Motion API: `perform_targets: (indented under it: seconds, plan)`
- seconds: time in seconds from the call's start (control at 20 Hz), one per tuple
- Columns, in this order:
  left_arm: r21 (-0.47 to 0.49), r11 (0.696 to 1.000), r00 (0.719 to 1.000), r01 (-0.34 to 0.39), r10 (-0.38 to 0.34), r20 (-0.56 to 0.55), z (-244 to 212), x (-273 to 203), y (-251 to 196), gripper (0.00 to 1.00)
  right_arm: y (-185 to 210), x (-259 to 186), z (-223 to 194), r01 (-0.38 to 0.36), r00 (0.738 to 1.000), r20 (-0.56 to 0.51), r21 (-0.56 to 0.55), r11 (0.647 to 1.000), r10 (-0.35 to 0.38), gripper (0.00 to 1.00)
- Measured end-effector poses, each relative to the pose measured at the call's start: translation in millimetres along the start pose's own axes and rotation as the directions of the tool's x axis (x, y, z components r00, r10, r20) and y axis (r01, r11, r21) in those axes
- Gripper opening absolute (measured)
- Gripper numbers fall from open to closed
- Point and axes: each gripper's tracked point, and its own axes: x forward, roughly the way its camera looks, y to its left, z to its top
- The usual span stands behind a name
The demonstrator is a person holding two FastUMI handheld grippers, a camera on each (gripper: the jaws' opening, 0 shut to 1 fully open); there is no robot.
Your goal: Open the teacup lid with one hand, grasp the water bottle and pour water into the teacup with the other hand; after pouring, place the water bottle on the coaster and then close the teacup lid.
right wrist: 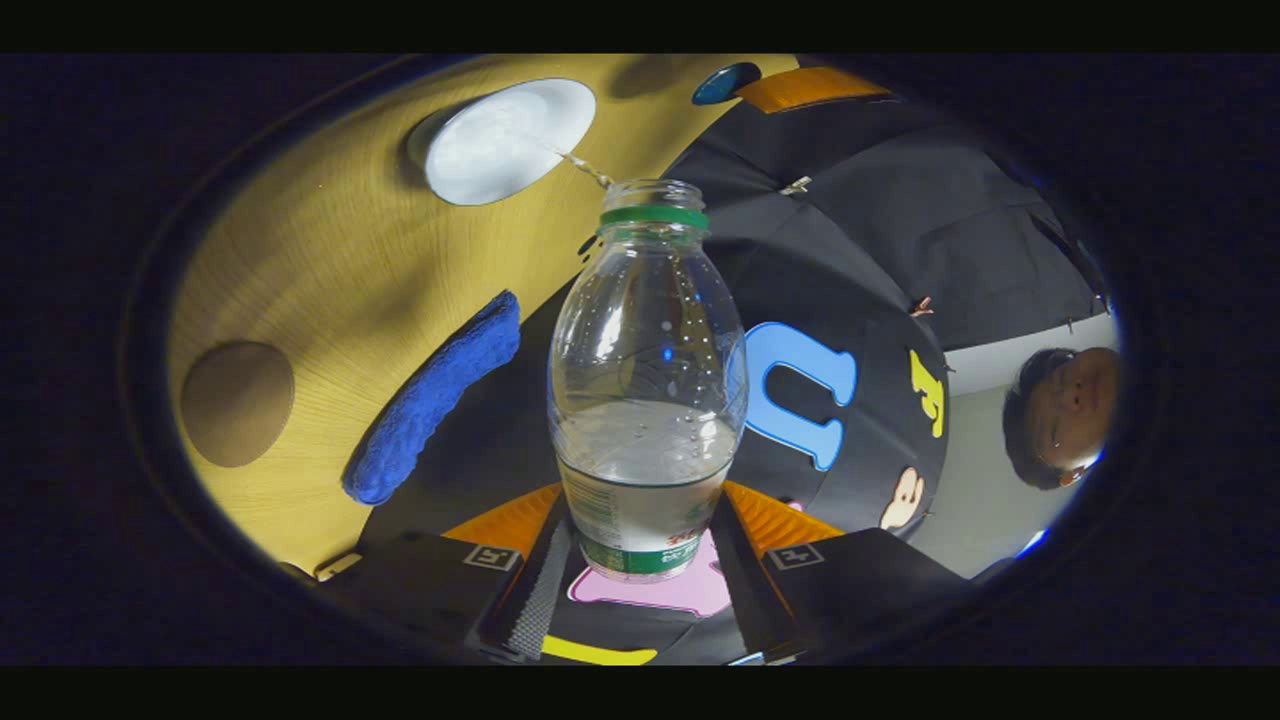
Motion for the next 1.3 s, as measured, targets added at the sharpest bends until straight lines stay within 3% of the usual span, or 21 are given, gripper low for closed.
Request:
perform_targets:
  seconds: [0.3, 0.4, 0.5, 0.6, 0.7, 0.8, 0.95, 1.1, 1.15, 1.2, 1.3]
  plan:
    - [-0.007, 1.000, 1.000, 0.002, -0.002, -0.003, -1.5, 0.1, -0.6, 0.31, 5.9, -0.2, -2.1, -0.039, 0.999, 0.000, 0.037, 0.999, 0.039, 0.74]
    - [-0.018, 1.000, 1.000, 0.000, 0.000, -0.002, -0.3, 1.2, -0.1, 0.28, 26.6, -3.6, -1.2, -0.127, 0.991, -0.012, 0.153, 0.980, 0.131, 0.74]
    - [-0.023, 1.000, 1.000, -0.003, 0.003, -0.002, -0.4, 2.3, 0.4, 0.31, 46.5, -15.9, -3.2, -0.192, 0.974, -0.050, 0.349, 0.917, 0.223, 0.75]
    - [-0.025, 1.000, 1.000, -0.001, 0.001, 0.001, 1.4, 5.5, -0.7, 0.31, 62.0, -23.9, 4.8, -0.230, 0.946, -0.059, 0.573, 0.786, 0.320, 0.75]
    - [-0.019, 1.000, 1.000, 0.005, -0.005, 0.002, 2.6, 7.1, -3.9, 0.28, 72.3, -30.9, 15.9, -0.238, 0.919, -0.024, 0.764, 0.600, 0.394, 0.75]
    - [-0.005, 1.000, 1.000, 0.016, -0.016, 0.009, 6.4, 9.2, -9.6, 0.32, 71.1, -36.7, 25.8, -0.185, 0.912, -0.005, 0.888, 0.420, 0.411, 0.75]
    - [0.014, 0.999, 0.999, 0.038, -0.038, 0.023, 11.8, 12.0, -20.5, 0.32, 64.7, -36.2, 30.7, -0.102, 0.913, 0.037, 0.985, 0.140, 0.407, 0.75]
    - [0.025, 0.998, 0.998, 0.059, -0.060, 0.031, 16.6, 14.8, -33.0, 0.28, 54.8, -34.9, 35.0, -0.013, 0.932, 0.083, 0.980, -0.197, 0.354, 0.75]
    - [0.028, 0.997, 0.997, 0.066, -0.067, 0.030, 17.1, 16.1, -37.8, 0.32, 58.1, -31.9, 37.0, 0.020, 0.936, 0.081, 0.959, -0.284, 0.341, 0.75]
    - [0.031, 0.997, 0.997, 0.072, -0.073, 0.030, 17.6, 16.5, -41.4, 0.32, 64.3, -28.9, 35.3, 0.055, 0.936, 0.066, 0.943, -0.329, 0.345, 0.75]
    - [0.037, 0.996, 0.996, 0.085, -0.086, 0.028, 18.5, 17.1, -48.0, 0.32, 73.2, -22.0, 40.4, 0.100, 0.926, 0.036, 0.936, -0.336, 0.376, 0.75]
